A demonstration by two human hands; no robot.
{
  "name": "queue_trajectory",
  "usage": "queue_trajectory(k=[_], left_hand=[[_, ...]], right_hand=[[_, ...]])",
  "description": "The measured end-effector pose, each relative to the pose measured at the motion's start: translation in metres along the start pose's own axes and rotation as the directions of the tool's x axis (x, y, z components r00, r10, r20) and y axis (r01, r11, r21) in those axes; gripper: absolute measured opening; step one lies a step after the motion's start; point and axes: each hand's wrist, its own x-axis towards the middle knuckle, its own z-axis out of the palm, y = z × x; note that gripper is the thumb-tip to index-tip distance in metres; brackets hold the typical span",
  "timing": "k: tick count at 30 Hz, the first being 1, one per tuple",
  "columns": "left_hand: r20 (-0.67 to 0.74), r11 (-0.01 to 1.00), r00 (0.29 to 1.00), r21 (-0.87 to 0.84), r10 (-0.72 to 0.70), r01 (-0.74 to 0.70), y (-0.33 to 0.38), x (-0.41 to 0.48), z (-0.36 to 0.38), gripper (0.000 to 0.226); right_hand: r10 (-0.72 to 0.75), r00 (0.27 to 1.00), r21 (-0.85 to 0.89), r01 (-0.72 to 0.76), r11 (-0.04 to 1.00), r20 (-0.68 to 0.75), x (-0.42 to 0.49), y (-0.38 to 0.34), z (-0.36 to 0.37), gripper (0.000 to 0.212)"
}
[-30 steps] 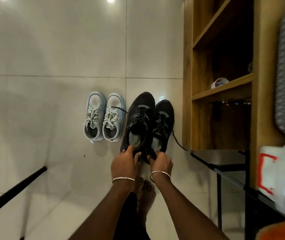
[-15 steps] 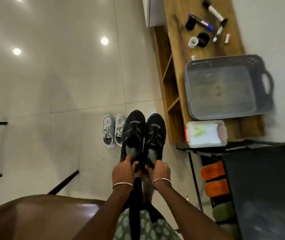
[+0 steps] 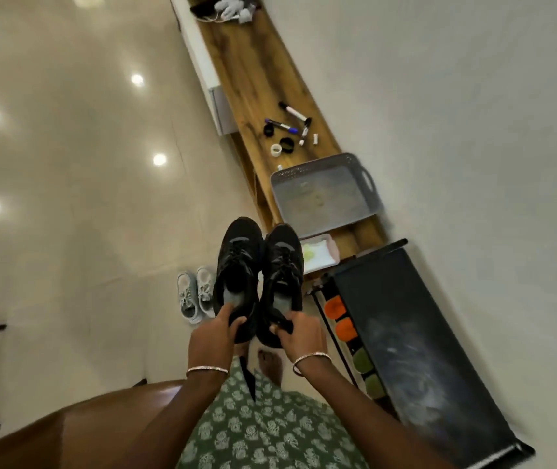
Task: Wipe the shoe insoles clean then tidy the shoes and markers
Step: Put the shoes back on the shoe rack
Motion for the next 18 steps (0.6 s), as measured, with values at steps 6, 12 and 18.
queue_trajectory(k=[6, 12, 18], left_hand=[[0.018, 0.958, 0.962, 0.084, 0.274, -0.274, 0.056, 0.016, -0.007, 0.023], [0.145, 0.849, 0.852, 0.104, 0.502, -0.518, 0.123, 0.041, 0.017, 0.023], [0.28, 0.748, 0.73, 0.056, 0.624, -0.661, 0.176, 0.057, 0.064, 0.023]], right_hand=[[0.139, 0.972, 0.121, -0.117, 0.986, -0.191, -0.041, 0.028, -0.043, 0.021], [0.423, 0.86, 0.309, -0.336, 0.89, -0.285, -0.057, 0.075, -0.056, 0.019], [0.638, 0.715, 0.438, -0.495, 0.75, -0.286, -0.053, 0.121, -0.05, 0.021]])
